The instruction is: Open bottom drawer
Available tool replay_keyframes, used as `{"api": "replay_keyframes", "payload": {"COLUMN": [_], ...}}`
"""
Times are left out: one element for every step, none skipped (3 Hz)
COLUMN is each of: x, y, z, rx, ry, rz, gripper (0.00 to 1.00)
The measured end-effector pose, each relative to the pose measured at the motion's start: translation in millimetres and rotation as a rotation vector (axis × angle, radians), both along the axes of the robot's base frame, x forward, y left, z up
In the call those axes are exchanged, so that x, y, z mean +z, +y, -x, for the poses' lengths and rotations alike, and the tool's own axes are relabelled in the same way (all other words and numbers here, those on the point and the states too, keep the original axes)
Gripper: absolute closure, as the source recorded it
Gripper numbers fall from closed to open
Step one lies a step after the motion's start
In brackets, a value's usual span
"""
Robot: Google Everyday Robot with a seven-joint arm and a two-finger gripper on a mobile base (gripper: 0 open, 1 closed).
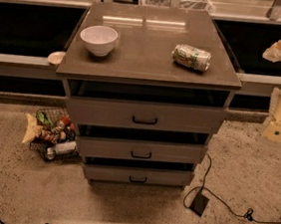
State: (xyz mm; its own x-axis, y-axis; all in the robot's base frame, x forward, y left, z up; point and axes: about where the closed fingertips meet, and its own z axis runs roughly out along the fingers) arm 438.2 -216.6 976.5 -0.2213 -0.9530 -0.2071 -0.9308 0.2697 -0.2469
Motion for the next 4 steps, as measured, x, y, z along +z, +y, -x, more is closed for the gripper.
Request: {"api": "replay_keyframes", "payload": {"x": [0.0,-13.0,-30.4,-30.4], "y": [0.0,3.0,6.5,6.5], "z": [0.0,-2.7,-8.8,-8.8], "rx": [0.000,0.008,-0.002,-0.002], "ry": [0.000,0.008,0.036,0.036], "rz": [0.000,-0.033,-0.079,-0.079], "gripper": [0.00,0.00,0.00,0.00]}}
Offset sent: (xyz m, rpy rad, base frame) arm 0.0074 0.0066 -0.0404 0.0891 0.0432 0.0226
